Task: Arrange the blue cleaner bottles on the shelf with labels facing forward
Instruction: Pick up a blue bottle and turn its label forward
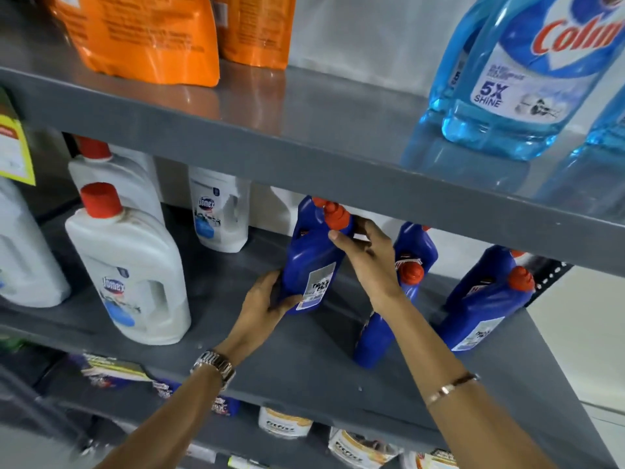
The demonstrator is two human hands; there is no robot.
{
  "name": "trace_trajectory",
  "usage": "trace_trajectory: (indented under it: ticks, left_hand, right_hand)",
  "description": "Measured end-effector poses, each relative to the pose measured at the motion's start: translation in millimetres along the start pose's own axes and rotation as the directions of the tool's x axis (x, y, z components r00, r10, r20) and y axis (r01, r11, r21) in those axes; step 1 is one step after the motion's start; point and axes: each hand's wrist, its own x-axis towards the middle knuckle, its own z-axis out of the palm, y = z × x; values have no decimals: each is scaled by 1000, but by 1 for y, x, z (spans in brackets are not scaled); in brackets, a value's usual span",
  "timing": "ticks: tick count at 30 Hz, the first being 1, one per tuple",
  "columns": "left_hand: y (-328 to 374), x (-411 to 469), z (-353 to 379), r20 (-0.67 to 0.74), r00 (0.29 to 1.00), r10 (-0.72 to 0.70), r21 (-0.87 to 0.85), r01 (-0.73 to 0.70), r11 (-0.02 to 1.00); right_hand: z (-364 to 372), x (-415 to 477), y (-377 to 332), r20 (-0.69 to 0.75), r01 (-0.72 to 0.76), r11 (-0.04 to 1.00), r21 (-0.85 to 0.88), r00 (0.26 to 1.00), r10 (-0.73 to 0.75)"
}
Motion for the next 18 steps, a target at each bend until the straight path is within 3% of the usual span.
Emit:
trace_trajectory:
  ticks: [4, 10, 13, 16, 18]
  left_hand:
    - [12, -11, -2, -104, 995, 1, -173, -19, 985]
    - [8, -30, 1, -62, 997, -51, -430, 19, 903]
    - [6, -36, 10, -135, 986, -93, -527, 7, 850]
    - [10, -37, 19, -265, 948, -175, -511, 16, 860]
    - [16, -35, 23, -383, 914, -135, -396, -30, 918]
  right_hand:
    - [-5, -3, -28, 63, 48, 999, 21, 997, -49]
    - [-2, -8, -32, 115, 30, 997, -74, 993, -22]
    - [-1, -7, -30, 94, 16, 991, -134, 996, -3]
    - [-3, -5, -31, 90, -41, 992, -118, 995, 52]
    - [-4, -5, -34, 107, -60, 989, -138, 991, 75]
